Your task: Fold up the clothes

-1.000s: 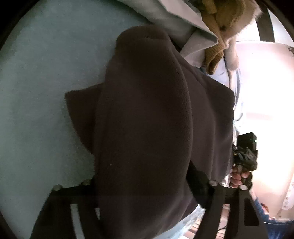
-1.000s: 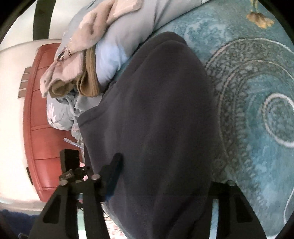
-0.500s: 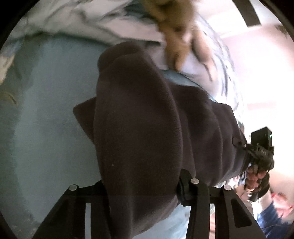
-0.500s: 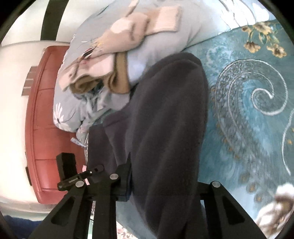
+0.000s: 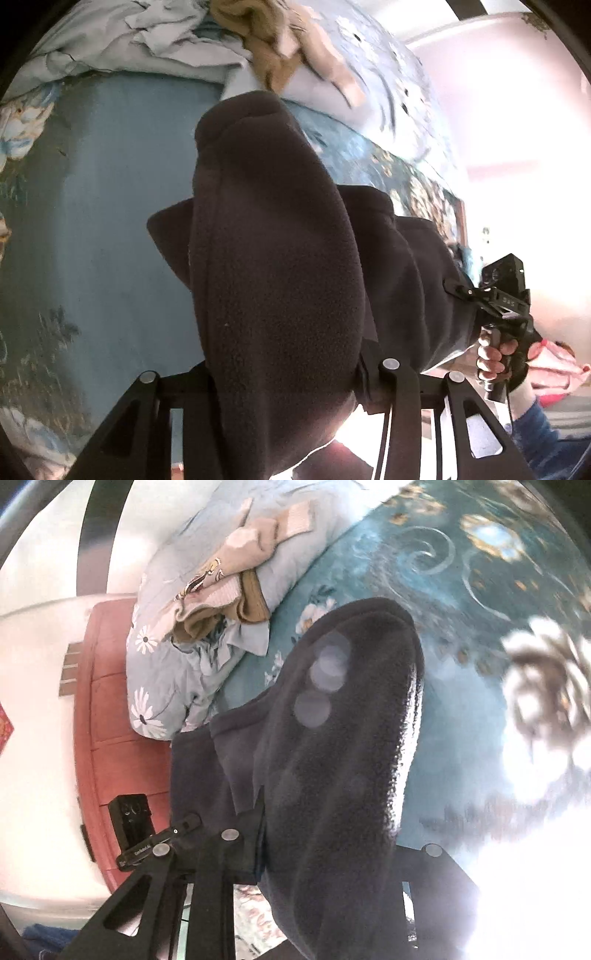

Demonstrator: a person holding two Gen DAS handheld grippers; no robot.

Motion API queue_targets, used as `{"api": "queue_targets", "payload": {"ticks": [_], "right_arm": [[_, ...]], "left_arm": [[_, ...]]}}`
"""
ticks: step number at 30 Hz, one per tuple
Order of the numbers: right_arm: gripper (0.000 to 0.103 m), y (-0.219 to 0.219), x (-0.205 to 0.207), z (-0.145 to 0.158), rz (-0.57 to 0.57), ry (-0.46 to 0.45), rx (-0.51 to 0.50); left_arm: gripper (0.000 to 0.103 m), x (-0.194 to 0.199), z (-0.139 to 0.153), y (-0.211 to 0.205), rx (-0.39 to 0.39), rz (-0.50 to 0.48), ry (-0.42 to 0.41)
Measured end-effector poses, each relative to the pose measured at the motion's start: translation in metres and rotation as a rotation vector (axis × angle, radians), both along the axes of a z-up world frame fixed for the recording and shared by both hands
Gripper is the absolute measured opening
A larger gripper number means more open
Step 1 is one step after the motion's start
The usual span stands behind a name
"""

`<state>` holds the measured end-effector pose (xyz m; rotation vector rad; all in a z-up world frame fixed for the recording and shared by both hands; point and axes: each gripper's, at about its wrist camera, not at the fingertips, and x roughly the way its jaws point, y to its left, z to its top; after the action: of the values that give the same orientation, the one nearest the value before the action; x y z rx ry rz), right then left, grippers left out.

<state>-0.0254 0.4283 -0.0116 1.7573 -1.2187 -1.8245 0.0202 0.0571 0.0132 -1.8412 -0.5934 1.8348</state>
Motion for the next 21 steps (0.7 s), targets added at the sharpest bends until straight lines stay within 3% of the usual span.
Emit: {"api": "queue_targets", "payload": {"ticks": [5, 9, 14, 21], "right_arm": [[0.028, 0.027, 0.035, 0.018, -0.025, 0.017, -0.034], [0.028, 0.069, 0.048, 0.034, -0.022, 0.072, -0.06], [0.028, 0.166, 0.056, 0.059, 0.024, 0.159, -0.044], [0.028, 0.32, 0.073, 0.101, 0.053, 0.238, 0.033]], "left_arm": [[0.045, 0.025, 0.035, 0.029, -0.011, -0.019, 0.025], [0.045, 0.031, 0.056, 0.086, -0.033, -0.016, 0.075], [0.045, 0.048, 0.077, 0.196, -0.049, 0.031, 0.146], [0.045, 0.076, 0.083, 0.374, 0.055, 0.066, 0.125]]}}
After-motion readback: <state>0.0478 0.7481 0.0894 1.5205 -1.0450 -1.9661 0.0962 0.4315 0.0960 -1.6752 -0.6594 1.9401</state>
